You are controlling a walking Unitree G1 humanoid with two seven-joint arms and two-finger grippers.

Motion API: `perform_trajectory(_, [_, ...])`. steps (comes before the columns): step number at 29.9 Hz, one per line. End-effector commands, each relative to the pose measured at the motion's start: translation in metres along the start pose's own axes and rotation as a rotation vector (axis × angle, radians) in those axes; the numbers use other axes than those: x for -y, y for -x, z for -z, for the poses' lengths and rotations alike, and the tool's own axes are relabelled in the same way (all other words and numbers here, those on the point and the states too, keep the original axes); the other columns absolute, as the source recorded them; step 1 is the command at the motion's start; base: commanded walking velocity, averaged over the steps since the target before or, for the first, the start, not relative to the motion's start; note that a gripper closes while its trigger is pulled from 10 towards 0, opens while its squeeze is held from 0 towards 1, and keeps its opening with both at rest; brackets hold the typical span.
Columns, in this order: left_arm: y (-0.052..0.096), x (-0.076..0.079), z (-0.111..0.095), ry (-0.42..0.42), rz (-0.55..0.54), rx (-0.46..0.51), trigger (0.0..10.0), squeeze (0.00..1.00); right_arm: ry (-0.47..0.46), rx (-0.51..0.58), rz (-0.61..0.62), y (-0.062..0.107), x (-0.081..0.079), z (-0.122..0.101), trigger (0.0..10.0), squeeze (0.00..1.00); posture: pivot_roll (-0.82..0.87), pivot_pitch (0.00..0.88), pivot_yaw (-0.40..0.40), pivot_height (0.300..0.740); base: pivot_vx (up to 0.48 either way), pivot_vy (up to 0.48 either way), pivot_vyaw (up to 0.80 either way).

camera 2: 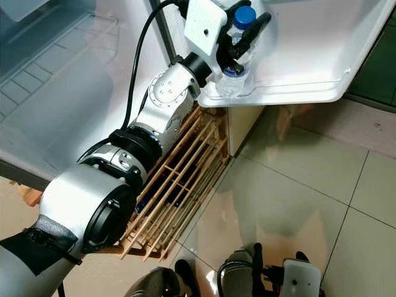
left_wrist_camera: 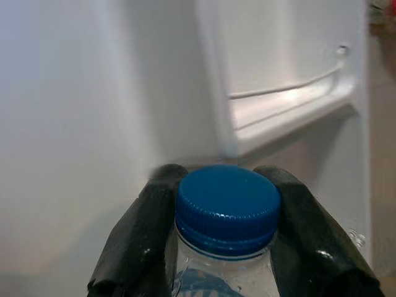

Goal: Restocking fridge

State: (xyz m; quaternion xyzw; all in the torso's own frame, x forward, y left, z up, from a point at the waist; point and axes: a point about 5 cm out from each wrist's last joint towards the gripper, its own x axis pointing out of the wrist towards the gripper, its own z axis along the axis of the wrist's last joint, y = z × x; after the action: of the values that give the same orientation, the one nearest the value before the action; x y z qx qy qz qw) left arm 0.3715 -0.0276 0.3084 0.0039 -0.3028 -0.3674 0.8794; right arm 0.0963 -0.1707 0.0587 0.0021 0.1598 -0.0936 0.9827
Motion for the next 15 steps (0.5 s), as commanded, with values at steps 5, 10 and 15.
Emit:
perform_trajectory(5, [-0.0005,0.0109,0.0167,0.089,-0.041,-0.112,10.0,0.0,-0.009,0.006,-0.012,0.0003,-0.0012,0.0017,10.0,0.0,-0.44,0.22,0.198,0.723,0.0,0.0,0.0])
perform_trajectory(10, [-0.0008,0.0115,0.0156,0.052,-0.059,-0.102,10.0,0.0,-0.011,0.013,-0.007,0.0005,-0.0013,0.0008,10.0,0.0,-0.45,0.219,0.201,0.723,0.0,0.0,0.0])
perform_trajectory(15, [0.0019,0.0169,0.021,0.017,-0.078,-0.115,10.0,0.0,-0.008,0.014,-0.006,0.0035,-0.0033,0.0005,10.0,0.0,-0.46,0.237,0.202,0.723,0.0,0.0,0.0])
